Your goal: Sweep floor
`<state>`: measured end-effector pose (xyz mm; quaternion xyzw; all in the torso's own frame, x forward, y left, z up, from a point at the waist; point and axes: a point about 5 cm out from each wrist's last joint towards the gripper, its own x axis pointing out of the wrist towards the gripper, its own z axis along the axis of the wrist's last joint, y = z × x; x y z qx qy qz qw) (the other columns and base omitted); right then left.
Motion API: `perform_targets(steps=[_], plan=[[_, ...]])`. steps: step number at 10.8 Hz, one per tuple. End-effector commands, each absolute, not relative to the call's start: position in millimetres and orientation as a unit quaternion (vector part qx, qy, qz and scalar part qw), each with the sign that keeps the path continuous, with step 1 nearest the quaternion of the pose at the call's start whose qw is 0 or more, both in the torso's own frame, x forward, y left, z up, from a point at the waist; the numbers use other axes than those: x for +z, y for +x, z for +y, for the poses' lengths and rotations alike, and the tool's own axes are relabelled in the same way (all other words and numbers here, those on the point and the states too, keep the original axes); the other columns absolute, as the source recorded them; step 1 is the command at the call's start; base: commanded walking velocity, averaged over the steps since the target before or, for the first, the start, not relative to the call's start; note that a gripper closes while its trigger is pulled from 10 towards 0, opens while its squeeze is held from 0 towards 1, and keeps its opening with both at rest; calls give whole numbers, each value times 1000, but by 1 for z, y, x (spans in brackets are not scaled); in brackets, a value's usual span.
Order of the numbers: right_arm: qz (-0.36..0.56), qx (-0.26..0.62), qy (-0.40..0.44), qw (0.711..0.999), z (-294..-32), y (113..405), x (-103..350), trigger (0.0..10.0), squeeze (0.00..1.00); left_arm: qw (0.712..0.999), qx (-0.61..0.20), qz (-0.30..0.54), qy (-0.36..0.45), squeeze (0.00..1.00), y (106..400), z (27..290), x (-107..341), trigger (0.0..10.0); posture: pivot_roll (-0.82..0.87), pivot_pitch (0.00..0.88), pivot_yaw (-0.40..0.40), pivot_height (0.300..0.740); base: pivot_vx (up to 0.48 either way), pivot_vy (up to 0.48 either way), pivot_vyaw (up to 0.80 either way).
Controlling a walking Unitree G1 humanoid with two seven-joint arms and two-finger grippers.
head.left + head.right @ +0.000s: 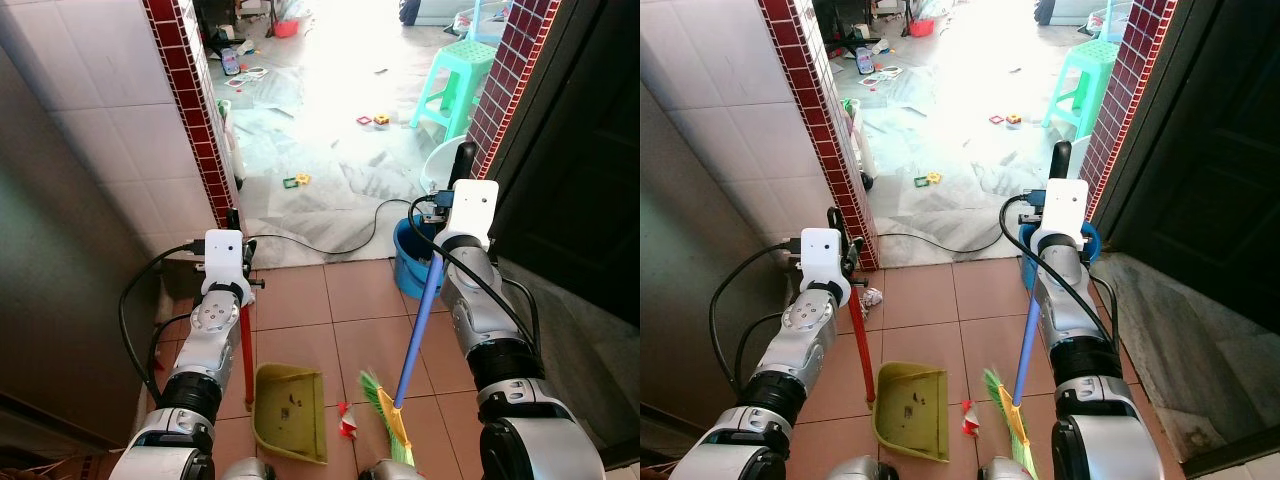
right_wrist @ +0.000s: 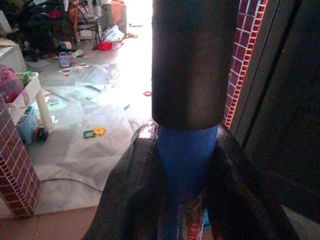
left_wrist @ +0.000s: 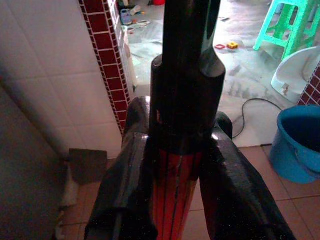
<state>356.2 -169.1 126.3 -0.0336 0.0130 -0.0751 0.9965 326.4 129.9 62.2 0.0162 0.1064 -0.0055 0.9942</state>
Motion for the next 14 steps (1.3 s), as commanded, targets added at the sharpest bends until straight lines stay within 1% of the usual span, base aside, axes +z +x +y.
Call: perform_targets(steps=[1,5,6,7,8,11,12,13,14], plan=[[2,-72,-30,997,-167,361,136,10000,0,990,-19,139,9,0,322,126,51,10000,-145,7,54,740,0,0,0],[2,-72,-30,997,-167,361,136,10000,0,990,-19,139,9,0,322,126,51,10000,-145,7,54,740,0,0,0],[-20,-15,-82,996,-152,360,131,10000,0,995,-15,98,-33,0,327,122,63,10000,-140,14,58,740,0,0,0],[-37,17,-110,993,-147,357,127,10000,0,995,-12,86,-46,0,329,123,67,10000,-139,17,63,740,0,0,0],[-51,17,-129,990,-150,357,128,10000,0,995,-13,91,-43,0,329,124,66,10000,-139,18,67,740,0,0,0],[-59,-24,-129,990,-157,360,130,10000,0,993,-21,106,-37,0,327,122,61,10000,-135,22,72,740,0,0,0],[-47,-31,-108,993,-158,360,126,10000,0,993,-24,108,-35,0,326,122,59,10000,-134,25,72,740,0,0,0],[-18,-42,-61,997,-157,360,119,10000,0,993,-24,110,-35,0,325,122,58,10000,-133,25,72,740,0,0,0],[25,-68,12,997,-157,363,112,10000,0,993,-24,112,-35,0,325,122,57,10000,-132,26,71,740,0,0,0]])
